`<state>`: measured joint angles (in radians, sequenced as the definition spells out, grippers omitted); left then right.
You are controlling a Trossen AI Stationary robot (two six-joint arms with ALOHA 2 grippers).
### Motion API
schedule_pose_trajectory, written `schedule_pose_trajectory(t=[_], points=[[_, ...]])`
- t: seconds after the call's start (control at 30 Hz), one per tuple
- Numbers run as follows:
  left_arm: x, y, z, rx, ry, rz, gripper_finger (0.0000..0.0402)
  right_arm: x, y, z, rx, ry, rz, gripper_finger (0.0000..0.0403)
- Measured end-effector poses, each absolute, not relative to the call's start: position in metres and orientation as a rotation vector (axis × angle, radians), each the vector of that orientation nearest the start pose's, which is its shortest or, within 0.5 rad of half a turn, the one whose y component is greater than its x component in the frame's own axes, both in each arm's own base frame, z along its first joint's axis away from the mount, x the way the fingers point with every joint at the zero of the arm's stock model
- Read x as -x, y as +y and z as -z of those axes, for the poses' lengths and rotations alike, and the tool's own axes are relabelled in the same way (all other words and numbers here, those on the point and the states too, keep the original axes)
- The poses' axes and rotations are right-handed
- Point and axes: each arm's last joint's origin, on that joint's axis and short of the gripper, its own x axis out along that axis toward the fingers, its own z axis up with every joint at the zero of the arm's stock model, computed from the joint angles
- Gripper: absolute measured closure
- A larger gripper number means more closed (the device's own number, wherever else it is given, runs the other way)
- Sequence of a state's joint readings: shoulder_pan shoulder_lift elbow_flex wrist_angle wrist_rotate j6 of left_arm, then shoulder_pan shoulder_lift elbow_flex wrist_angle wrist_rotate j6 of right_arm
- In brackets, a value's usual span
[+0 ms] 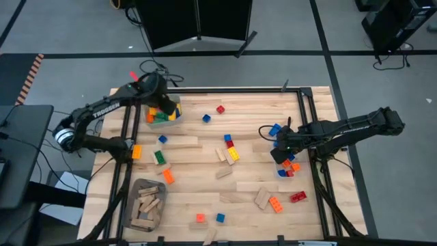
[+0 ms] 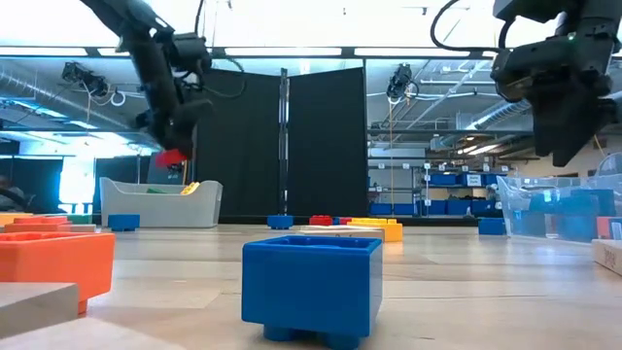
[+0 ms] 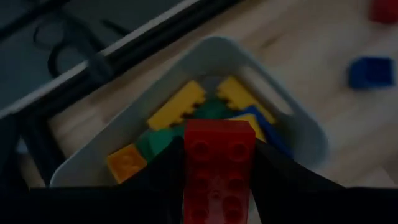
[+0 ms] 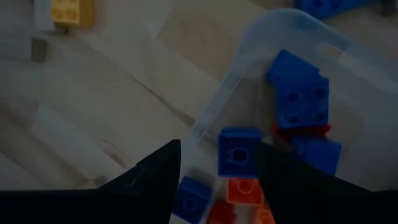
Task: Sort blocks by size
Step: Put the large red game piece into the gray bin, then put the brown block into the black bin
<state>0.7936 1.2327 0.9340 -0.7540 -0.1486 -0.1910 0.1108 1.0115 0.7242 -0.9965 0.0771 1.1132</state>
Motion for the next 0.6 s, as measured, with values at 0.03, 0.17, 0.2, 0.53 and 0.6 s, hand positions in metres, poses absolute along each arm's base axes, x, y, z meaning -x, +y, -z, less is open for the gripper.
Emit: schedule_pose_trajectory(t=[0.03, 0.17, 0.2, 0.53, 0.6], points=[[-0.157, 0.173, -0.252, 0.535, 0.952, -0.979, 0.0257, -0.159, 0.015, -0.223, -0.85, 1.132, 0.683, 0.0185], [-0.151, 0.188, -0.241, 0.609, 0.973, -1.046, 0.0228, -0.16, 0.016, -0.227, -0.9, 1.11, 0.71, 0.0185], [-0.15, 0.191, -0.239, 0.618, 0.984, -1.054, 0.0211, -0.161, 0.016, -0.23, -0.909, 1.1, 0.708, 0.0185], [-0.148, 0.199, -0.234, 0.587, 1.004, -1.056, 0.0104, -0.169, 0.016, -0.291, -0.951, 0.951, 0.653, 0.0186], [-0.149, 0.199, -0.236, 0.582, 0.993, -1.056, 0.0101, -0.171, 0.017, -0.303, -0.944, 0.919, 0.627, 0.0188]])
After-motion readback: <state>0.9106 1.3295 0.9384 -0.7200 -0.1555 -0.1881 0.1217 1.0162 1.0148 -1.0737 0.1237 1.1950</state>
